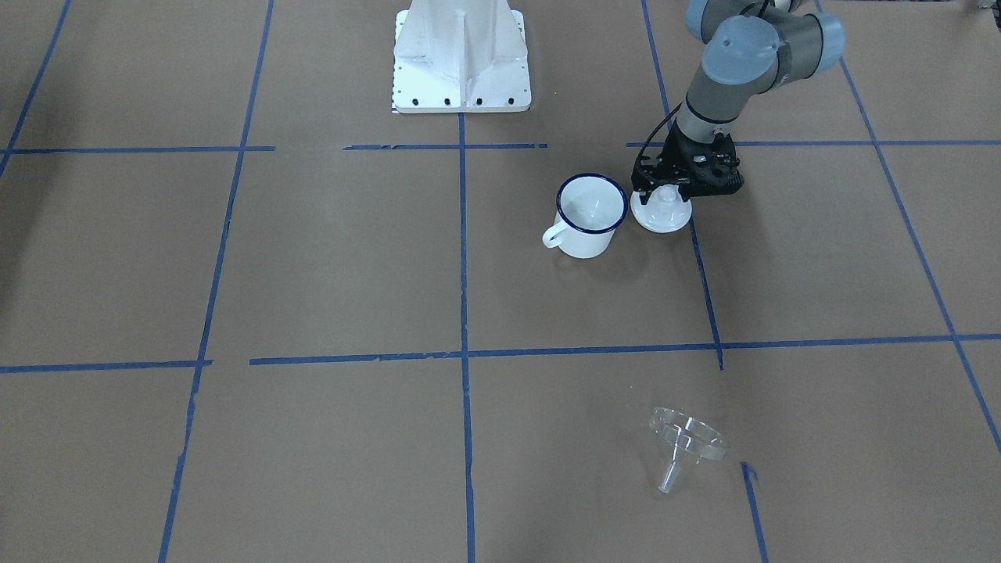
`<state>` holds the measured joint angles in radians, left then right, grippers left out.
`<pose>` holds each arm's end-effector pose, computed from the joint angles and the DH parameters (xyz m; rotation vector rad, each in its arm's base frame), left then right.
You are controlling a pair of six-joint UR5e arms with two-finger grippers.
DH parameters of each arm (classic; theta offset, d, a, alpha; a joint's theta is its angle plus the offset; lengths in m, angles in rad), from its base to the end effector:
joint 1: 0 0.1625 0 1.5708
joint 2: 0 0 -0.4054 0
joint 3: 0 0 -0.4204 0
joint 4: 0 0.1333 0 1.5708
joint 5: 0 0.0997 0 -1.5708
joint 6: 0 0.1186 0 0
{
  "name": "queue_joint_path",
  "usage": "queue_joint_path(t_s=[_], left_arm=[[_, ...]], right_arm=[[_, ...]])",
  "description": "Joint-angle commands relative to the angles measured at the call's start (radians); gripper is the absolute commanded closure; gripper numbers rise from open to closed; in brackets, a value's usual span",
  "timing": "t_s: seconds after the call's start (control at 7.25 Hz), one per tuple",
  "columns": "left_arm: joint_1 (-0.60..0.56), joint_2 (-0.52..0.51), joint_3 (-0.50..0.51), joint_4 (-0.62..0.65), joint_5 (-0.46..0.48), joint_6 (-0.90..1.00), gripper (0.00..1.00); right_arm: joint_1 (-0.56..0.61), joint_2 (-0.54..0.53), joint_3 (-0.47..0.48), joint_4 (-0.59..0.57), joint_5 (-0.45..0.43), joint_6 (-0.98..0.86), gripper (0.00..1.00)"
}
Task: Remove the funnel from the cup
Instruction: 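Lower the left gripper onto the white lid and grasp its knob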
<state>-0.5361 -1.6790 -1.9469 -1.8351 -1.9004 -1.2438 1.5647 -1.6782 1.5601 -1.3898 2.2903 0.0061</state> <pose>0.4375 -0.3703 0.3841 0.0250 0.8047 -0.0743 0.0522 -0.4795 0.6979 0.0558 -0.7196 -0.0226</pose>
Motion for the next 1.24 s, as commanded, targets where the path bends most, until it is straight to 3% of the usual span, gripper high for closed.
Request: queue_joint_path(t_s=[0.0,0.14,0.41,0.69,0.83,1.1], left_arm=[[0.001,0.002,-0.006,0.002,0.003,-0.002,0.77],[0.001,0.008,-0.015,0.004,0.003,-0.002,0.93],[-0.001,0.016,-0.035,0.004,0.003,-0.002,1.00],[-0.008,0.018,-0.076,0.016,0.001,-0.002,1.00],[-0.021,0.045,-0.152,0.058,0.000,0.001,1.00],[-0.042,0.045,-0.342,0.276,-0.002,0.000,1.00]], right_arm=[[0.000,0.000,0.000,0.000,0.000,0.000,0.00],[0.000,0.000,0.000,0.000,0.000,0.000,0.00],[0.000,0.000,0.000,0.000,0.000,0.000,0.00],[0.000,0.000,0.000,0.000,0.000,0.000,0.00],[0.000,0.000,0.000,0.000,0.000,0.000,0.00],[0.000,0.000,0.000,0.000,0.000,0.000,0.00]])
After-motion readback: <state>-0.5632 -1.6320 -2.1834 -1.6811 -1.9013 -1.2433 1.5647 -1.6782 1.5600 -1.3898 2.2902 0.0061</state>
